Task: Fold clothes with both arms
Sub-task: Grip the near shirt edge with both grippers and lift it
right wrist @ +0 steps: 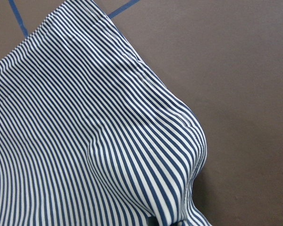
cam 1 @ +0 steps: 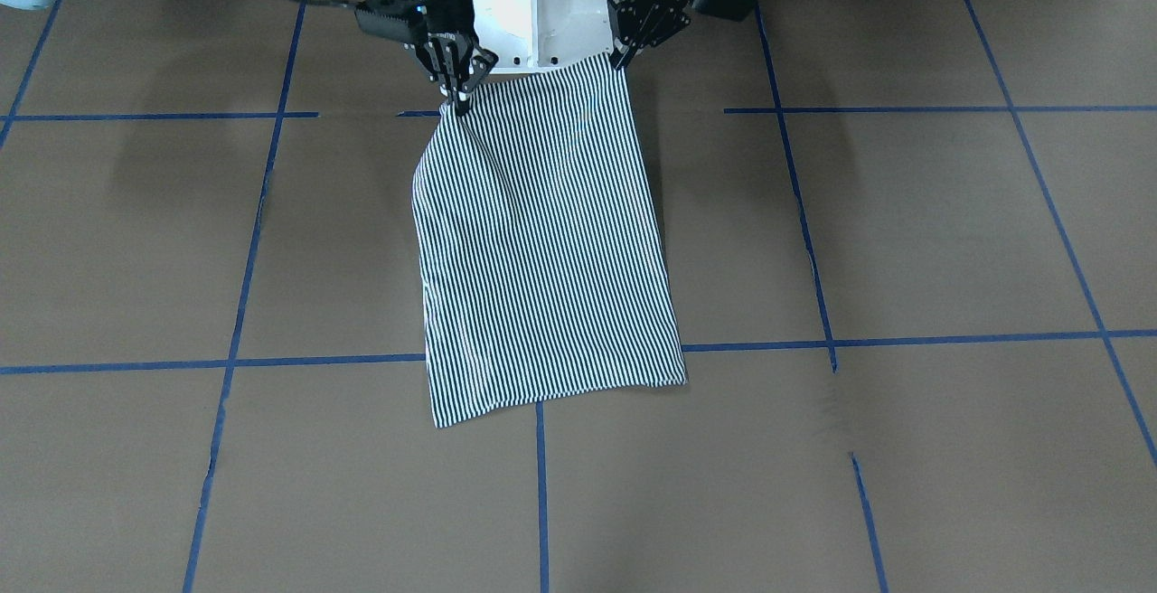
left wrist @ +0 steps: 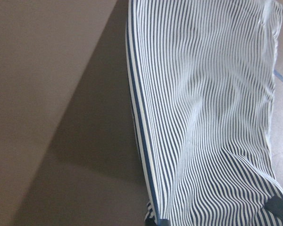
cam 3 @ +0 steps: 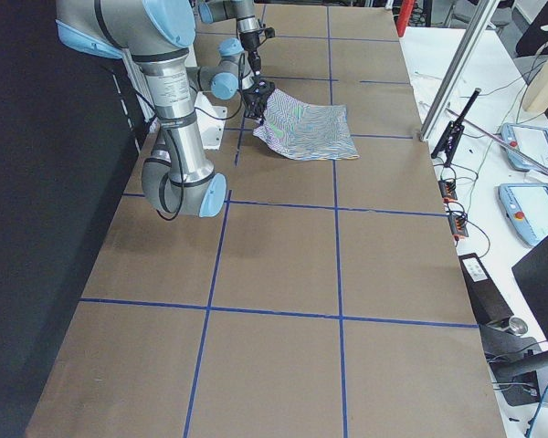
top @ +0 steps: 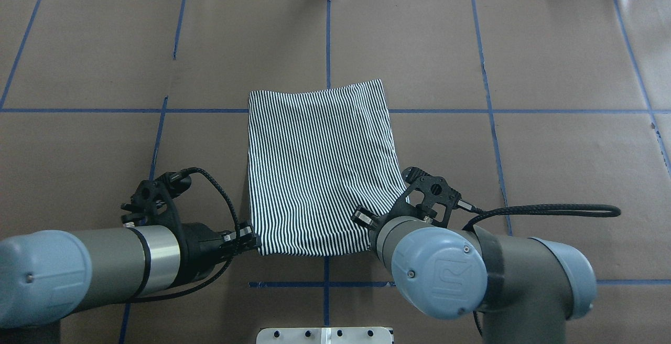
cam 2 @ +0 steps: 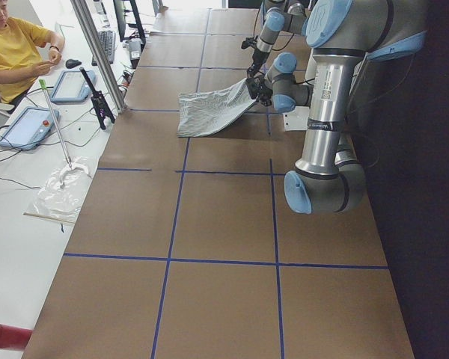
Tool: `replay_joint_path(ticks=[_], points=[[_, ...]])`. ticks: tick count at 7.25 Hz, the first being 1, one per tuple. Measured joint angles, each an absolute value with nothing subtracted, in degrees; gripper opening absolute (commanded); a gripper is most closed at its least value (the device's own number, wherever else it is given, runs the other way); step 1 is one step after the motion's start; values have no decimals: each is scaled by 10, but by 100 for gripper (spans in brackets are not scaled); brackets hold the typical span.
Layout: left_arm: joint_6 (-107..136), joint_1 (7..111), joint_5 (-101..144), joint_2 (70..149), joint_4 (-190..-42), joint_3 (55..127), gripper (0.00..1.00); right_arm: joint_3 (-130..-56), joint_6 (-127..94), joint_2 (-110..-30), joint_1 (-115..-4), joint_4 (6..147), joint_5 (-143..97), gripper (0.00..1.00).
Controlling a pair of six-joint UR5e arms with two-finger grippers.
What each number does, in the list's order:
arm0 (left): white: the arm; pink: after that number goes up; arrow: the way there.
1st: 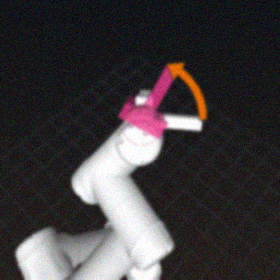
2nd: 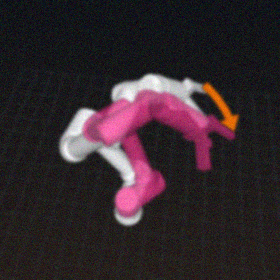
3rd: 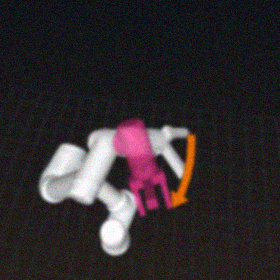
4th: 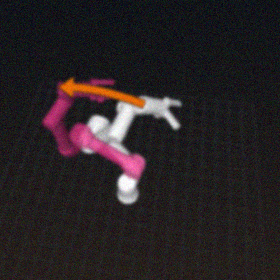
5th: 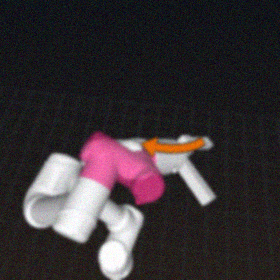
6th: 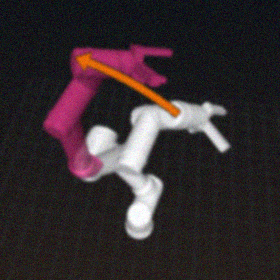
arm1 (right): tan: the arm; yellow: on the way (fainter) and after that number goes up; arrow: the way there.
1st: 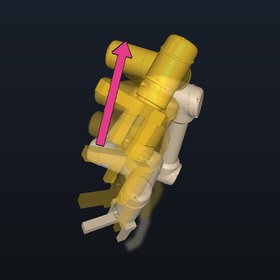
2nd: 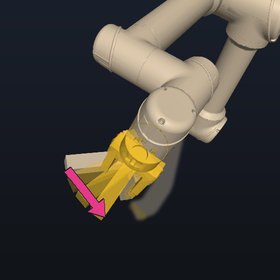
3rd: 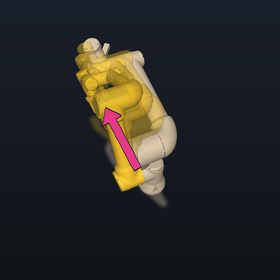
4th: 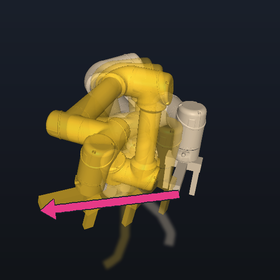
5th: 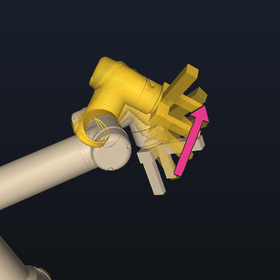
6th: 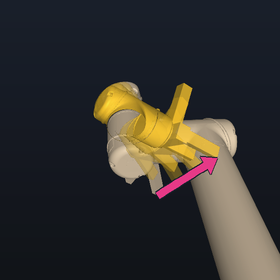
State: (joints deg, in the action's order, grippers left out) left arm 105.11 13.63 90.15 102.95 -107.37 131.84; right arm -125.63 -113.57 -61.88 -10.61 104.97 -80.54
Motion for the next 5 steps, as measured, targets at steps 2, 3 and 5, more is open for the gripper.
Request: replay_joint_path(ticks=[2,3,5], points=[[1040,137,920,1050,-1005,1340,0,-1286,-1147,-610,-90,1101,-803,0],[1018,152,922,1066,-997,1319,0,-1268,-1138,-598,-95,1101,-798,0],[959,215,928,1097,-993,1266,0,-1189,-1102,-562,-147,1044,-791,0]])
